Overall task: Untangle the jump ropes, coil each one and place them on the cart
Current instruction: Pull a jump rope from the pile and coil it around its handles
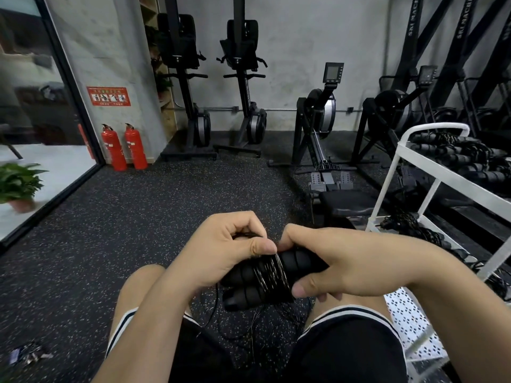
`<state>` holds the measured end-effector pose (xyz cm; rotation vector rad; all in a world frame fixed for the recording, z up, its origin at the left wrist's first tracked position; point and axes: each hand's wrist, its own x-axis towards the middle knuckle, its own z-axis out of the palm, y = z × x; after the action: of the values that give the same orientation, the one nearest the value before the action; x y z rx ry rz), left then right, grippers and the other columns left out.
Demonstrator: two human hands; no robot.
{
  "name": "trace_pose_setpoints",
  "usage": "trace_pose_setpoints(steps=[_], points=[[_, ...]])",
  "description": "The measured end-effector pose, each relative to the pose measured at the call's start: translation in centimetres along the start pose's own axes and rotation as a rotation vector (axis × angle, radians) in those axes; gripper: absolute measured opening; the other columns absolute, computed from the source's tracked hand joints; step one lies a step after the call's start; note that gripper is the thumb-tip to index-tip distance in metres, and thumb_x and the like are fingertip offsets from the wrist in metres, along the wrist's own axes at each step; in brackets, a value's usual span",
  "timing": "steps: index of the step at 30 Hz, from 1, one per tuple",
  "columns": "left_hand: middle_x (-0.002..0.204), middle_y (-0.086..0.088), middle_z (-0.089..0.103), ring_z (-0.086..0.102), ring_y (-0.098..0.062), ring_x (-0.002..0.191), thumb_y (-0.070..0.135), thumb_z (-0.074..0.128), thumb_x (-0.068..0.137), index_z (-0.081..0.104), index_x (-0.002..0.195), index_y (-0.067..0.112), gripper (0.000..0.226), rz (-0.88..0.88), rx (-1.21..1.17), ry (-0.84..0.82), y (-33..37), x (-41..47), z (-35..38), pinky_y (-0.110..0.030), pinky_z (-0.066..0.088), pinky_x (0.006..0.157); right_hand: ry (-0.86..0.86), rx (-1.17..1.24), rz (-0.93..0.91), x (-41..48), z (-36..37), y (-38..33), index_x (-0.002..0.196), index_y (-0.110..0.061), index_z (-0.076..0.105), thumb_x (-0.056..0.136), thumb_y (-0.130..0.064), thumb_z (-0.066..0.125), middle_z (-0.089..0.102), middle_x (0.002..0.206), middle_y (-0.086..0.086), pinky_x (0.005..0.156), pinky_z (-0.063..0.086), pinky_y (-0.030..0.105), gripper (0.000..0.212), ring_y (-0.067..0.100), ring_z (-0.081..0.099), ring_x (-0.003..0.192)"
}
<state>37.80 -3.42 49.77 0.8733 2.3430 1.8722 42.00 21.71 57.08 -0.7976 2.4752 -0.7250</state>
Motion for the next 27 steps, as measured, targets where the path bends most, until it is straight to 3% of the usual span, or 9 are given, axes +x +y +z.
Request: trace_pose_setpoints(steps=[5,9,11,13,16,20,23,25,27], points=[[0.075,-0.004,0.059,0.048,-0.015,0.068,0.063,0.089,0.074,0.071,0.082,0.017,0.05,0.007,-0.195,-0.092,-1.1,0.4,0.4,-0.023,0.038,0.062,-0.023,0.157,-0.07,-1.2,-0.3,-1.0,0.121,-0.026,0.055,0.099,-0.018,0.08,0.073,0.089,0.002,0.065,0.062,0.036,0.035,0.019,0.072,0.075],[0.078,-0.005,0.06,0.055,-0.016,0.067,0.044,0.077,0.092,0.066,0.087,0.014,0.033,-0.184,-0.385,-0.002,-3.8,0.4,0.8,-0.024,0.049,0.064,0.106,0.393,-0.183,-1.1,-0.3,-0.6,0.126,-0.016,0.053,0.098,-0.012,0.079,0.072,0.096,0.013,0.066,0.059,0.046,0.039,0.03,0.069,0.078],[0.076,-0.005,0.065,0.057,-0.024,0.071,0.03,0.067,0.103,0.069,0.078,0.024,0.026,-0.331,-0.189,0.121,-5.3,0.1,1.5,-0.036,0.054,0.072,0.231,0.471,-0.242,-0.8,-0.4,-0.5,0.122,-0.01,0.053,0.095,-0.013,0.079,0.071,0.1,0.013,0.063,0.059,0.046,0.038,0.034,0.069,0.076],[0.057,0.006,0.048,0.039,-0.017,0.058,0.007,0.049,0.11,0.062,0.058,0.029,0.058,-0.338,-0.079,0.127,-4.0,0.1,3.0,-0.029,0.037,0.059,0.372,0.544,-0.29,-0.4,-0.5,-0.6,0.119,-0.006,0.054,0.092,-0.012,0.078,0.072,0.101,0.011,0.058,0.059,0.038,0.037,0.032,0.071,0.073],[0.062,0.006,0.029,0.023,-0.012,0.055,0.032,0.046,0.113,0.071,0.068,0.031,0.052,-0.19,-0.17,0.072,-0.8,0.7,4.4,-0.027,0.019,0.053,0.574,0.597,-0.322,0.7,-0.5,-0.4,0.118,-0.003,0.054,0.091,-0.011,0.078,0.072,0.096,0.021,0.054,0.057,0.034,0.038,0.032,0.07,0.068],[0.061,0.012,0.034,0.029,-0.01,0.053,0.056,0.043,0.109,0.071,0.099,0.017,0.049,-0.177,-0.09,0.091,-0.9,0.5,4.7,-0.03,0.026,0.052,0.78,0.522,-0.268,2.5,-0.2,1.2,0.115,-0.011,0.057,0.094,-0.013,0.081,0.072,0.097,0.009,0.055,0.058,0.042,0.031,0.034,0.068,0.066],[0.066,0.004,0.058,0.056,-0.013,0.061,0.062,0.043,0.107,0.072,0.107,0.022,0.049,-0.194,0.164,0.037,-0.6,0.3,4.6,-0.04,0.046,0.065,0.885,0.428,-0.189,3.7,-0.1,2.9,0.113,-0.022,0.058,0.096,-0.02,0.083,0.073,0.097,0.002,0.058,0.06,0.052,0.031,0.037,0.071,0.068],[0.073,0.001,0.062,0.061,-0.012,0.068,0.059,0.044,0.109,0.072,0.104,0.03,0.04,-0.186,0.263,-0.008,-0.7,0.1,4.3,-0.039,0.051,0.072,0.938,0.325,-0.115,4.3,-0.1,3.8,0.112,-0.031,0.056,0.096,-0.029,0.083,0.074,0.09,0.0,0.061,0.062,0.054,0.032,0.028,0.072,0.065],[0.065,0.007,0.052,0.05,-0.008,0.06,0.053,0.046,0.111,0.07,0.094,0.033,0.035,-0.164,0.283,-0.042,-0.5,0.0,4.2,-0.034,0.044,0.065,0.943,0.205,-0.035,4.7,0.0,4.4,0.111,-0.037,0.053,0.096,-0.033,0.083,0.074,0.082,-0.004,0.064,0.062,0.05,0.034,0.017,0.07,0.063]])
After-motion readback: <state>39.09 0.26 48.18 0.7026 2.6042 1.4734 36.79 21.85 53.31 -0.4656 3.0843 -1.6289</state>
